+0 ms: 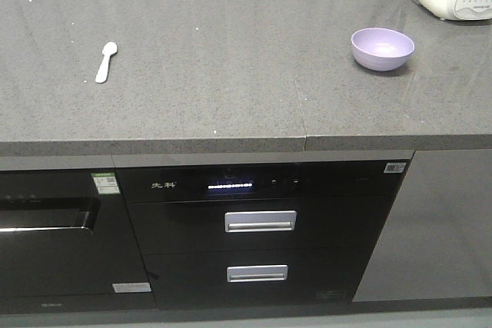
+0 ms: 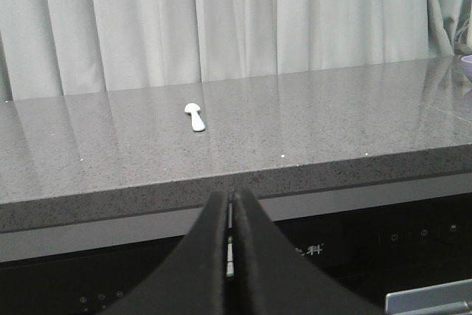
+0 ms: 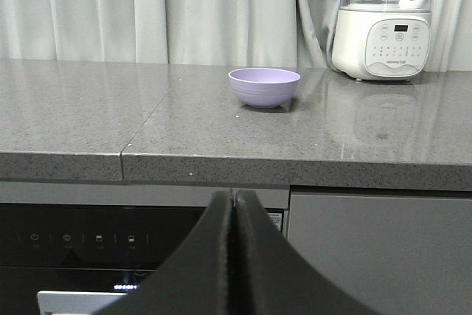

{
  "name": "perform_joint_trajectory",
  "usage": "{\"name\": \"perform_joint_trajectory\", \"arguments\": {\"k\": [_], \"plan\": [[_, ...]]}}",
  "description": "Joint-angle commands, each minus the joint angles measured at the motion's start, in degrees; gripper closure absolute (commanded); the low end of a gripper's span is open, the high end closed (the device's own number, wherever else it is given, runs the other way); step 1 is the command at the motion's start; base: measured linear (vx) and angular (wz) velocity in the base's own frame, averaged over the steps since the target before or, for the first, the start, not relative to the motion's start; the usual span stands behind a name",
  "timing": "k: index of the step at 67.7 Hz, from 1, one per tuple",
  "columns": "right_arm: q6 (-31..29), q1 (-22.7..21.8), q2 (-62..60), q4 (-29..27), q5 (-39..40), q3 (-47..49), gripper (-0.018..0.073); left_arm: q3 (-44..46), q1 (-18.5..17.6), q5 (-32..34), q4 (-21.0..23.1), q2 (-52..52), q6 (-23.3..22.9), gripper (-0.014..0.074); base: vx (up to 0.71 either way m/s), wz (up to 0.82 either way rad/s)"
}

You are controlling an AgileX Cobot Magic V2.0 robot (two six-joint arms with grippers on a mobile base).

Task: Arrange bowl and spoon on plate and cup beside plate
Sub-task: 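Drive the base toward the counter holding the spoon and bowl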

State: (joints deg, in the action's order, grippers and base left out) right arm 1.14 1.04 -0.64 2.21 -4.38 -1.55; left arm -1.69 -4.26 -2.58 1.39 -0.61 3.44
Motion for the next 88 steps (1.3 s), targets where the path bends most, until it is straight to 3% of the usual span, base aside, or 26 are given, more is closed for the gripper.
{"name": "perform_joint_trajectory", "arguments": {"k": [1,88], "plan": [[-0.08,-0.30,-0.80,0.57,4.38,-0.23,0.0564,1.54,-0.37,4.23,0.23,-0.43,-0.53,0.0603,0.11,-0.05],[-0.08,-0.30,-0.80,0.57,4.38,-0.23,0.0564,1.54,-0.37,4.23,0.23,-0.43,-0.53,0.0603,0.08,-0.02]]}}
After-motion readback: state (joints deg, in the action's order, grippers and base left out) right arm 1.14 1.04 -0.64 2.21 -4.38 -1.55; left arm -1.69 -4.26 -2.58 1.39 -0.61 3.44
